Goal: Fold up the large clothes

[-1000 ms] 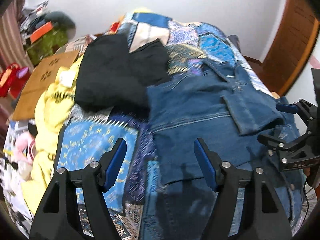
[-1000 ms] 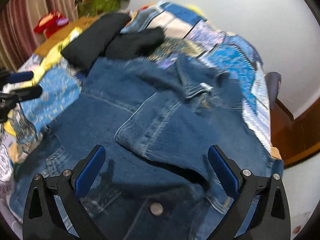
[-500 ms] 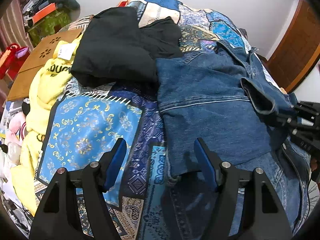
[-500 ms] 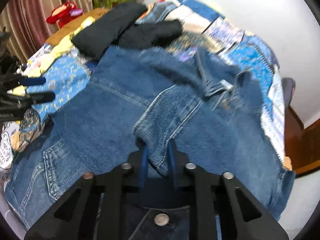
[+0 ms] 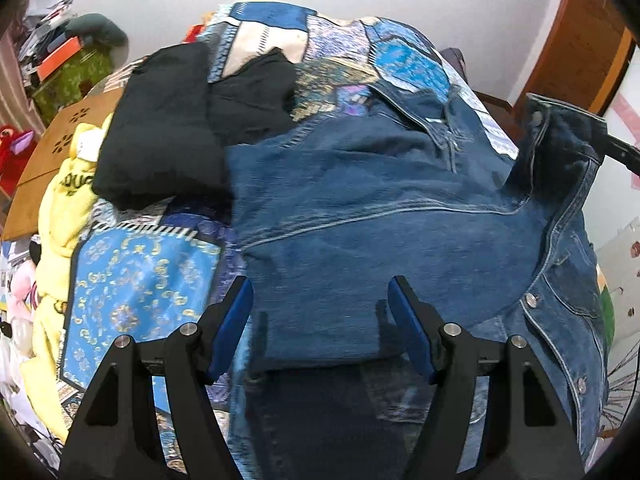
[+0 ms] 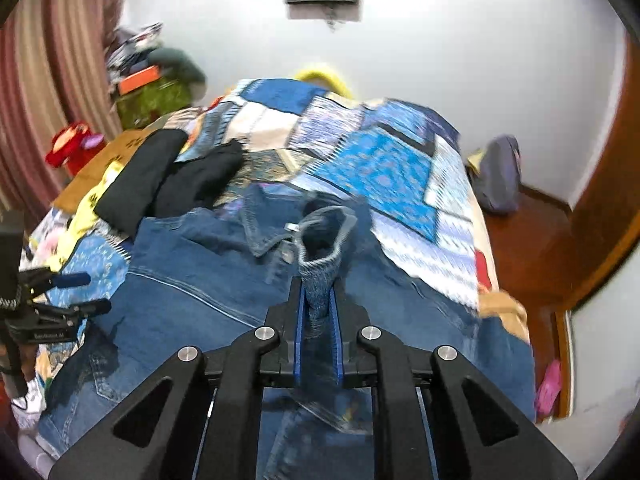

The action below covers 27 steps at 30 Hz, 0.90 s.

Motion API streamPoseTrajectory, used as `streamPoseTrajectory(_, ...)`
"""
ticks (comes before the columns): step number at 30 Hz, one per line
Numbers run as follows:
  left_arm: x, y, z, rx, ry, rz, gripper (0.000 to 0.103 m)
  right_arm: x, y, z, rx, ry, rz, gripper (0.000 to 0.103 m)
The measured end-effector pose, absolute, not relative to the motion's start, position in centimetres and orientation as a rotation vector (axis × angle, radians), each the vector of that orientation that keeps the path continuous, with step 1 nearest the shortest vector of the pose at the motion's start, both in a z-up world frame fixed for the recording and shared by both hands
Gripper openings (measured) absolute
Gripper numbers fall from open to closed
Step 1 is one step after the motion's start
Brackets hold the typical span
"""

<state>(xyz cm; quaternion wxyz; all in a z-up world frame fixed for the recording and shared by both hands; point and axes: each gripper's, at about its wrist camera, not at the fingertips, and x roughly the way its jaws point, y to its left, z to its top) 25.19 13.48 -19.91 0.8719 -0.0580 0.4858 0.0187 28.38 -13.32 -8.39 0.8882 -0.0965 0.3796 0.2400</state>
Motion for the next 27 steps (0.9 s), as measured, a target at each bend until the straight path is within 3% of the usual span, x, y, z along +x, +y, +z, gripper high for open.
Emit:
streamPoseTrajectory(12, 25.9, 10.0, -22.9, -0.066, 1.081, 0.030, 0.070, 28.8, -21.9, -14.6, -0.007, 0.997, 0.386, 0.010)
streamPoseTrajectory(17, 25.7, 9.9, -22.9, -0.064, 1.074, 0.042, 0.070, 28.2, -24.5, -17.2, 0.088, 1.105, 0.340, 0.019)
streamPoseTrajectory(24, 25.8, 9.1, -22.2, -0.009, 1.075, 0.053, 0.070, 27.1, -27.1, -17.1, 0.095, 1.151, 0.261, 0.020)
streamPoseTrajectory(27, 26.1, 8.6, -21.3, -0.010, 1.055, 0.040, 0.070, 27.0, -28.9, -16.3, 0.150, 1.134, 0.245, 0.028)
